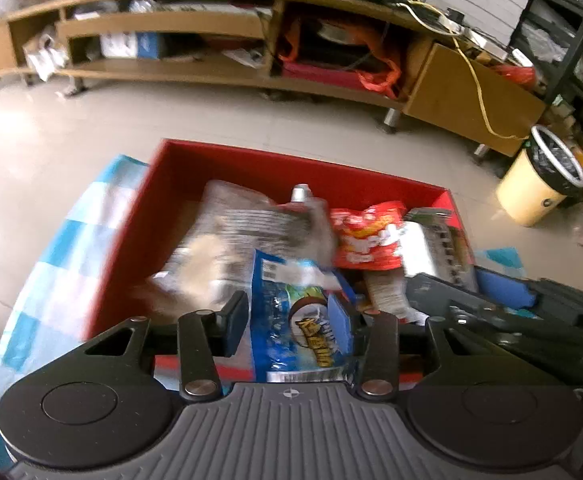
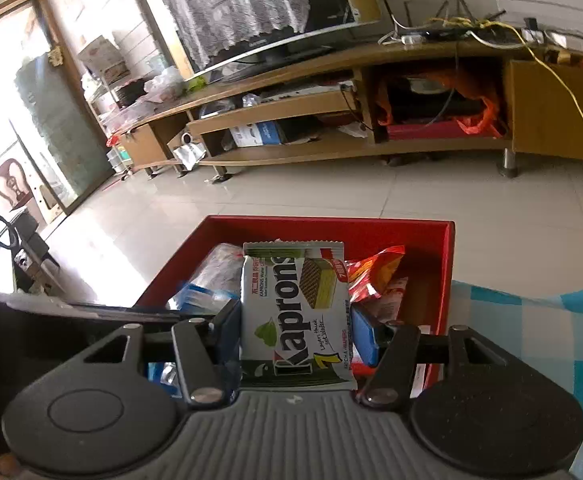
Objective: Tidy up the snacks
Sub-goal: 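Carry the sausage pack with the left gripper while the right carries the Kaprons pack over the box, then open the left gripper to drop the sausage pack while the right releases the Kaprons pack into the box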
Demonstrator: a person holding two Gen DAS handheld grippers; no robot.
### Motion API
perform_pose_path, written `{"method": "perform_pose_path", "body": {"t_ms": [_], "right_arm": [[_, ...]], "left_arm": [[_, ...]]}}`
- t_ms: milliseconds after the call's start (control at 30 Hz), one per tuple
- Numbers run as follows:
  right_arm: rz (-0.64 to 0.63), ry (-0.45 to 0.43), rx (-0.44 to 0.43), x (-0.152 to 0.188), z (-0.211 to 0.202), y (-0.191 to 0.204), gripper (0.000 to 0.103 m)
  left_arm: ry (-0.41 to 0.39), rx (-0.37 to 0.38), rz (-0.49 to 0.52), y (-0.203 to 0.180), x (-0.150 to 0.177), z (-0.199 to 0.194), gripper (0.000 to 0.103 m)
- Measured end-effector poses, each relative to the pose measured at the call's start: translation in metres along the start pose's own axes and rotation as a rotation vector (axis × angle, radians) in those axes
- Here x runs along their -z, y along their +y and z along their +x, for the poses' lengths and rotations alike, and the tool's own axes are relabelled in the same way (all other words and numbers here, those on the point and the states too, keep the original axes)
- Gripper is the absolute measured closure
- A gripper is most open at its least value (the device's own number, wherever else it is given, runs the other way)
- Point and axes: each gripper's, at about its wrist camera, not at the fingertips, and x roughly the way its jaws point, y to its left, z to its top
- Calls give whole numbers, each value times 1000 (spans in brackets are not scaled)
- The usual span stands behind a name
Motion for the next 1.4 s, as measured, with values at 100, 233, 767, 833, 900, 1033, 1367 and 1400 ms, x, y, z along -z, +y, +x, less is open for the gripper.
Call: {"method": "perform_pose_path", "body": {"t_ms": [100,233,767,833,900,1033,1367,1400], "right_arm": [[16,6,14,-6,9,-9,47],[6,22,48,-9,21,-15,47],[-24,53,117,-9,33,-14,46],[-24,50,116,-10,33,-14,45],[-23,51,119,-10,32,-14,44],[-33,46,129,-11,29,-11,39],[-47,30,136,-10,23,-9,36],[-49,28,135,-10,22,-8,36]], "left_arm": [[-3,-26,13,-3,-6,10,49],[-10,-57,34,-7,-7,14,50],[-22,-100,50,-12,-12,18,46],[-24,-104,49,-10,-12,17,42],[-27,-109,47,-9,-12,15,40],[-34,-117,53,-8,-12,12,36],[-46,-125,48,-7,-11,3,33],[-48,-126,48,-8,-10,2,33]]}}
